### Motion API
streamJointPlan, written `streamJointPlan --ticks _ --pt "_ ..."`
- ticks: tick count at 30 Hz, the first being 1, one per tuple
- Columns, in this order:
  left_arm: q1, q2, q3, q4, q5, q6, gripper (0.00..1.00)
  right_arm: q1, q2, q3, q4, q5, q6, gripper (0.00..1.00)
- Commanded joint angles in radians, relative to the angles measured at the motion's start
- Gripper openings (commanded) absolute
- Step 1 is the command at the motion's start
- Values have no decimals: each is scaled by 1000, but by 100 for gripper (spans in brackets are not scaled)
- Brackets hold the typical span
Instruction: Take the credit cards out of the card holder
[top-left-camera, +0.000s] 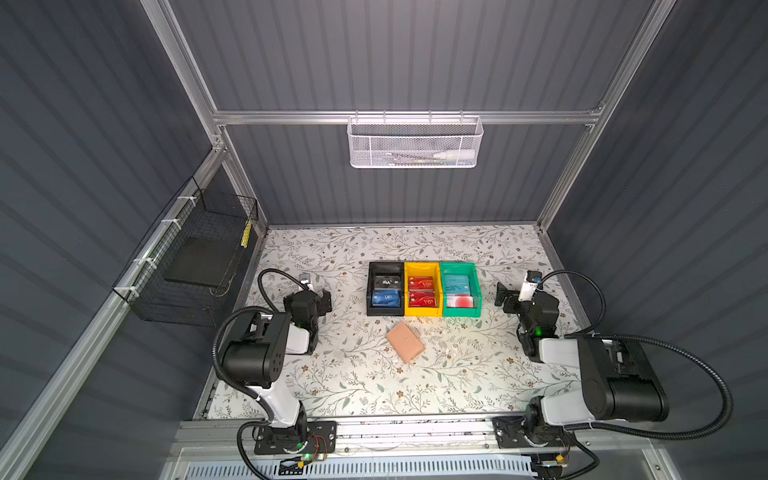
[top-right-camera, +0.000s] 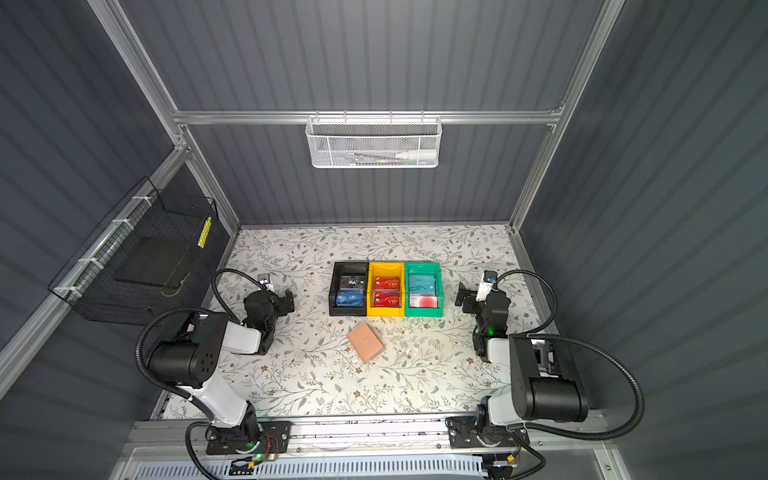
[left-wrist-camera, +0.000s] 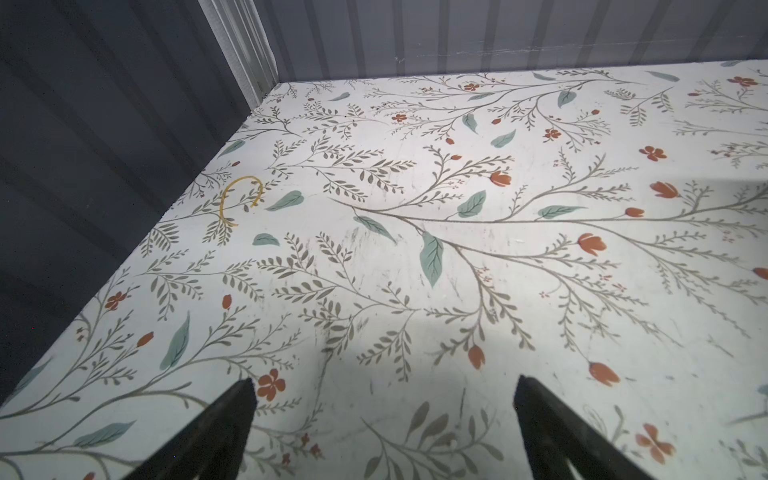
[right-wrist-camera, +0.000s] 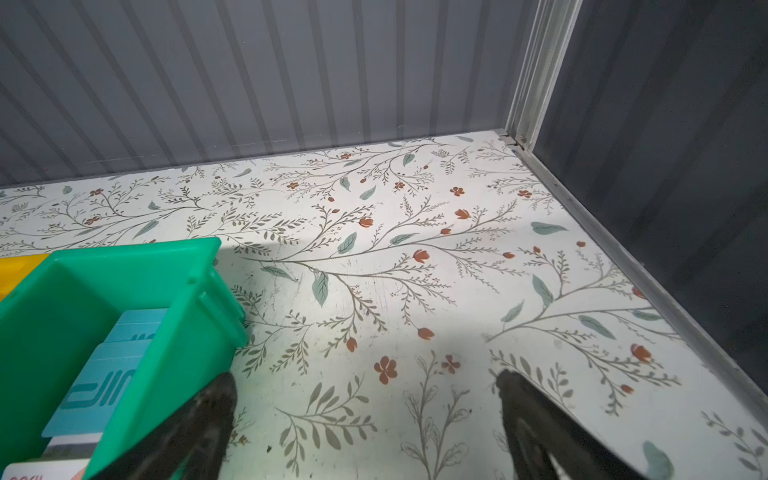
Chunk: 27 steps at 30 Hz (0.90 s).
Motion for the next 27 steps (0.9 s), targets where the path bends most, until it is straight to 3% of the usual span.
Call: streamJointPlan --ticks 1,21,24,27 --pt "4 3 17 6 5 -11 100 3 4 19 3 -5 -4 99" --pt "4 1 16 9 5 -11 100 7 -1 18 6 36 3 99" --pt "4 -6 18 10 -6 -6 99 18 -68 48 -102 106 15 99" --pt "4 -85 78 -170 -7 -10 98 59 -178 114 -295 142 -21 99"
